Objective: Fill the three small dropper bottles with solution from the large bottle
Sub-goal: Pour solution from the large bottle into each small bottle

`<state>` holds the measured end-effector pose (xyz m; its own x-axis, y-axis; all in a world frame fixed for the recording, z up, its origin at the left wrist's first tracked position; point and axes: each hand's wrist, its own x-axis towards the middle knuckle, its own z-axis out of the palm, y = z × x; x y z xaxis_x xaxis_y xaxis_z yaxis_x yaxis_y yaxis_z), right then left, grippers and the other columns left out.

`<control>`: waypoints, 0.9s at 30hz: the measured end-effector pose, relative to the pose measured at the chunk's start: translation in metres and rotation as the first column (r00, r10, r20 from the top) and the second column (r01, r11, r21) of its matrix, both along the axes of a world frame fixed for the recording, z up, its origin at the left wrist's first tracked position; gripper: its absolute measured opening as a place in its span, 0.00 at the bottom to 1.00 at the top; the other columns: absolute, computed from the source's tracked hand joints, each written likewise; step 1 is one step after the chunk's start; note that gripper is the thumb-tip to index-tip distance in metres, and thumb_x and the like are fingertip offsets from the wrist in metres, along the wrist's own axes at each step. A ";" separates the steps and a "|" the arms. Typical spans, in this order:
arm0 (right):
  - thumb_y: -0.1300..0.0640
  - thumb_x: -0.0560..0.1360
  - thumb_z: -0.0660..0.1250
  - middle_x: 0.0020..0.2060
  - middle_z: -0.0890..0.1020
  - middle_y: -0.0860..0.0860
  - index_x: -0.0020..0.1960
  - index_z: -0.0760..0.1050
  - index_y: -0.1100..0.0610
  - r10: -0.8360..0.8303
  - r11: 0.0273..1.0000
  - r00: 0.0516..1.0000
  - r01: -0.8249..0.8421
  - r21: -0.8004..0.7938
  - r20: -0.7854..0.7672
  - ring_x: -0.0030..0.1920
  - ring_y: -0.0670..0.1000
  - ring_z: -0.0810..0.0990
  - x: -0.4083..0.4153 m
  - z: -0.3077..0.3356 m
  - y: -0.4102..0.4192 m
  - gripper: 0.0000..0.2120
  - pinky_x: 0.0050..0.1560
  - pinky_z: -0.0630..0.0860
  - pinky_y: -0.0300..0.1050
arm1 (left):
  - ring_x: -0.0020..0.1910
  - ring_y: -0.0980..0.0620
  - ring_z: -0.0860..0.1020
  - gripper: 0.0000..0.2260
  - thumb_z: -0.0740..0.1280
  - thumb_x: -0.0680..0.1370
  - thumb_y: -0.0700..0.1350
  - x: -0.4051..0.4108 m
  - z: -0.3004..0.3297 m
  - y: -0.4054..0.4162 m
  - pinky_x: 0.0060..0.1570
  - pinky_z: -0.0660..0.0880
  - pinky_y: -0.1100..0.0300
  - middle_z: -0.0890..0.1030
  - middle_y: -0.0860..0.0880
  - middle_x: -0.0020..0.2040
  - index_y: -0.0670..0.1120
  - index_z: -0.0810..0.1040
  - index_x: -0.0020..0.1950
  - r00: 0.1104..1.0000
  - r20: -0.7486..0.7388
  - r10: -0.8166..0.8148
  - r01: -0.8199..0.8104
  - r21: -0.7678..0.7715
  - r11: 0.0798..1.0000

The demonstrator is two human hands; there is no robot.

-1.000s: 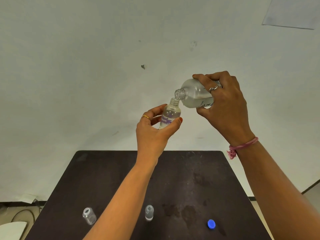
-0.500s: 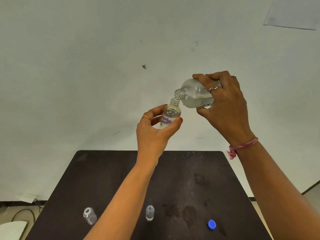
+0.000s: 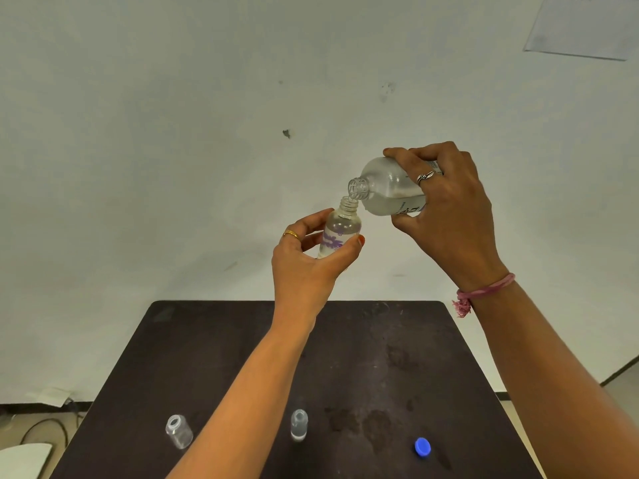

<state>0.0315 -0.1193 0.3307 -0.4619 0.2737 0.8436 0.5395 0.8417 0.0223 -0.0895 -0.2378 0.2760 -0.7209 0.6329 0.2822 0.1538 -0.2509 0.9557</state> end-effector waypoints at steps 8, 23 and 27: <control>0.62 0.61 0.78 0.55 0.76 0.57 0.66 0.74 0.53 -0.001 1.000 1.000 0.001 0.000 0.000 0.54 0.58 0.73 0.000 0.001 -0.002 0.34 0.46 0.76 0.50 | 0.52 0.60 0.77 0.22 0.77 0.68 0.48 -0.001 -0.001 -0.001 0.38 0.71 0.80 0.79 0.56 0.56 0.53 0.76 0.60 1.000 -0.003 0.001 -0.001 0.007 1.000; 0.62 0.61 0.78 0.55 0.76 0.57 0.66 0.73 0.53 -0.007 1.000 1.000 0.007 0.005 0.013 0.54 0.58 0.74 -0.001 0.002 -0.004 0.35 0.46 0.76 0.50 | 0.52 0.61 0.77 0.22 0.77 0.68 0.49 -0.002 0.000 -0.003 0.38 0.71 0.79 0.79 0.58 0.55 0.55 0.76 0.59 1.000 -0.010 -0.004 0.004 0.009 1.000; 0.62 0.62 0.78 0.55 0.76 0.57 0.66 0.73 0.52 -0.008 1.000 1.000 0.008 -0.002 0.003 0.54 0.56 0.72 0.000 0.001 -0.003 0.34 0.45 0.75 0.48 | 0.51 0.62 0.77 0.21 0.77 0.68 0.48 -0.002 0.000 -0.003 0.37 0.71 0.79 0.79 0.59 0.54 0.55 0.76 0.58 1.000 -0.001 -0.007 0.007 0.016 1.000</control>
<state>0.0311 -0.1228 0.3318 -0.4620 0.2787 0.8419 0.5461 0.8374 0.0225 -0.0918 -0.2411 0.2760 -0.7162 0.6335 0.2928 0.1528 -0.2670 0.9515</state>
